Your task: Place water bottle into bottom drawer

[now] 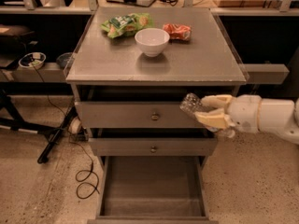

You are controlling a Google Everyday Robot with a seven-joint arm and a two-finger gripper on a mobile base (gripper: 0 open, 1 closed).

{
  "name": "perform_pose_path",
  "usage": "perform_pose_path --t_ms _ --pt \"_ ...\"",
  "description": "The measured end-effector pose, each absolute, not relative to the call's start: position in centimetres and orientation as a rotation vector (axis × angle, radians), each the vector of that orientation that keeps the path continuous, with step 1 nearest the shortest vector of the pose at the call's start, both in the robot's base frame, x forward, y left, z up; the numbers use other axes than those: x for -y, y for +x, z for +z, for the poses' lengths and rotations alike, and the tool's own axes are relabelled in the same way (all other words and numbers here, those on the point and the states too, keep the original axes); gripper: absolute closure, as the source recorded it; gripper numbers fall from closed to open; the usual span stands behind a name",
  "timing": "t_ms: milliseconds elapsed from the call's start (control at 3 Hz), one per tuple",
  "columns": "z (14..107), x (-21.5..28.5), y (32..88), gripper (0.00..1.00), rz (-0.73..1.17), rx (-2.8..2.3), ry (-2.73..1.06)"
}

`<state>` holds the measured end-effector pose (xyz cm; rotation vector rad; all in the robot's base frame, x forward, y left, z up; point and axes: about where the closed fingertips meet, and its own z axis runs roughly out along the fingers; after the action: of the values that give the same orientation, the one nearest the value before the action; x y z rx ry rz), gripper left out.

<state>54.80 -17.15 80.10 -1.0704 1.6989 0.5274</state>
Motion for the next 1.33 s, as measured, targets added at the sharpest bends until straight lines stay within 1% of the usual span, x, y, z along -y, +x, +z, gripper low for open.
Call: perform_pose_path --t_ms 667,1000,1333 --pt "75.6 18.0 51.9 1.0 0.46 -1.719 -0.988" --pt "71.5 18.5 50.8 1.0 0.382 -1.837 -0.995" --pt "69.3 19.0 50.3 1.0 0.357 -1.907 -0.996"
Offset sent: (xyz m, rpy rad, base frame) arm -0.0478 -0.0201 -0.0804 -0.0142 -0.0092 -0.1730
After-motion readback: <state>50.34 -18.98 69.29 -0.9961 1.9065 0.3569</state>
